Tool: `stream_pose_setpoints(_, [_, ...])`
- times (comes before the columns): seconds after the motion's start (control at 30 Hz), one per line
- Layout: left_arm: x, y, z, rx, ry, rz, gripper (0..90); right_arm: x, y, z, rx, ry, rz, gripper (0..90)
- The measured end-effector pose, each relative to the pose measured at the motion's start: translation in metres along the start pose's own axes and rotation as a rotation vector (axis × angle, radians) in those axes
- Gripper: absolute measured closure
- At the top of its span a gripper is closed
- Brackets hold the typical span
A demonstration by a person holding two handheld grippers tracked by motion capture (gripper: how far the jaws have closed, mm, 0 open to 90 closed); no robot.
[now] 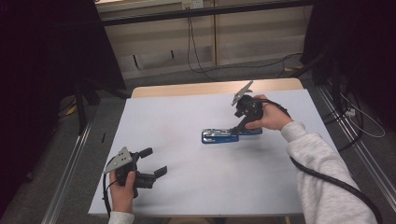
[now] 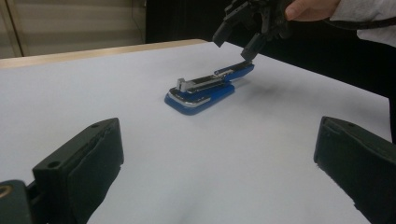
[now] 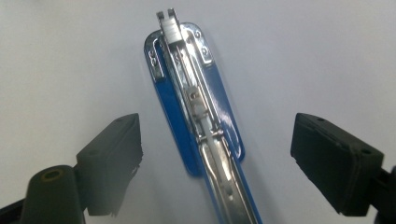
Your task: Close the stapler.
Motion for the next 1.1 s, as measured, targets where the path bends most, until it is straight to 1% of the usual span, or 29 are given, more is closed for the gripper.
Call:
stream_pose_setpoints(0.03, [-0.002, -0.002, 0.006, 0.011, 0.01, 0.007, 1.5, 0.003, 0.0, -0.002, 0.008, -0.003, 0.0, 15.1])
stream_pose_setpoints(0.07, [-0.003, -0.003, 0.009, 0.013, 0.015, 0.01, 1.5, 0.006, 0.001, -0.004, 0.013, -0.013, 0.007, 15.1])
stream_pose_setpoints(0.1, [-0.003, -0.003, 0.013, 0.014, 0.016, 0.013, 1.5, 0.009, 0.002, -0.006, 0.006, -0.02, 0.009, 15.1])
stream_pose_setpoints(0.13, [-0.004, -0.003, 0.016, 0.019, 0.014, 0.015, 1.6, 0.012, 0.002, -0.008, 0.015, -0.023, 0.019, 15.0])
stream_pose_setpoints(0.17, [-0.004, -0.004, 0.019, 0.021, 0.019, 0.016, 1.6, 0.015, 0.002, -0.01, 0.019, -0.025, 0.018, 14.9])
stream_pose_setpoints(0.2, [-0.004, -0.004, 0.019, 0.021, 0.019, 0.016, 1.6, 0.015, 0.002, -0.01, 0.019, -0.025, 0.018, 14.9])
stream_pose_setpoints(0.23, [-0.004, -0.004, 0.022, 0.024, 0.024, 0.012, 1.6, 0.017, 0.003, -0.012, 0.02, -0.03, 0.029, 14.8])
stream_pose_setpoints(0.27, [-0.005, -0.004, 0.025, 0.024, 0.022, 0.007, 1.6, 0.02, 0.003, -0.014, 0.024, -0.038, 0.029, 14.8])
stream_pose_setpoints(0.3, [-0.005, -0.004, 0.028, 0.026, 0.026, 0.006, 1.6, 0.023, 0.004, -0.016, 0.035, -0.043, 0.043, 14.7])
stream_pose_setpoints(0.33, [-0.005, -0.004, 0.031, 0.025, 0.026, 0.003, 1.6, 0.026, 0.003, -0.018, 0.04, -0.05, 0.037, 14.5])
stream_pose_setpoints(0.37, [-0.006, -0.004, 0.033, 0.026, 0.028, 0.008, 1.6, 0.029, 0.003, -0.021, 0.046, -0.06, 0.044, 14.6])
stream_pose_setpoints(0.47, [-0.008, -0.004, 0.04, 0.028, 0.025, 0.004, 1.6, 0.037, 0.003, -0.029, 0.059, -0.084, 0.073, 14.3])
stream_pose_setpoints(0.5, [-0.008, -0.004, 0.042, 0.029, 0.026, -0.002, 1.6, 0.042, 0.002, -0.034, 0.08, -0.099, 0.078, 14.4])
stream_pose_setpoints(0.53, [-0.009, -0.004, 0.045, 0.025, 0.027, -0.006, 1.6, 0.044, 0.002, -0.037, 0.09, -0.102, 0.089, 14.3])
stream_pose_setpoints(0.57, [-0.009, -0.004, 0.048, 0.02, 0.032, -0.009, 1.6, 0.044, 0.002, -0.037, 0.09, -0.102, 0.089, 14.3])
stream_pose_setpoints(0.6, [-0.009, -0.003, 0.051, 0.021, 0.035, -0.009, 1.7, 0.05, 0.003, -0.04, 0.108, -0.105, 0.092, 14.1])
stream_pose_setpoints(0.67, [-0.008, -0.003, 0.057, 0.009, 0.057, -0.016, 1.8, 0.052, 0.004, -0.041, 0.112, -0.112, 0.101, 14.1])
stream_pose_setpoints(0.7, [-0.007, -0.002, 0.06, 0.005, 0.07, -0.011, 1.8, 0.055, 0.005, -0.042, 0.113, -0.116, 0.105, 14.1])
stream_pose_setpoints(0.77, [-0.007, -0.002, 0.066, 0.005, 0.086, -0.011, 1.8, 0.061, 0.007, -0.043, 0.114, -0.127, 0.112, 13.6])
stream_pose_setpoints(0.8, [-0.006, -0.002, 0.068, 0.007, 0.087, -0.008, 1.9, 0.064, 0.008, -0.043, 0.114, -0.139, 0.119, 13.1])
stream_pose_setpoints(0.87, [-0.005, -0.001, 0.073, 0.008, 0.096, 0.001, 2.0, 0.073, 0.011, -0.044, 0.119, -0.143, 0.133, 12.8])
stream_pose_setpoints(0.97, [-0.006, 0.0, 0.077, 0.009, 0.099, -0.004, 2.0, 0.078, 0.013, -0.044, 0.124, -0.138, 0.129, 12.9])
stream_pose_setpoints(1.03, [-0.006, 0.001, 0.08, 0.004, 0.096, -0.007, 2.1, 0.082, 0.015, -0.045, 0.128, -0.143, 0.13, 13.0])
stream_pose_setpoints(1.07, [-0.006, 0.003, 0.084, -0.001, 0.1, -0.013, 2.1, 0.087, 0.016, -0.045, 0.136, -0.155, 0.14, 13.1])
stream_pose_setpoints(1.1, [-0.006, 0.003, 0.084, -0.001, 0.1, -0.013, 2.1, 0.087, 0.016, -0.045, 0.136, -0.155, 0.14, 13.1])
Point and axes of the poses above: each handheld gripper's, and its own axes: z roughly forward along the jaws, x roughly out of its underside, y roughly to its left, the point moved 2 cm from there along z, roughly forward along the jaws, and after that the axes turned 8 degrees about -y, right-handed, at the moved point
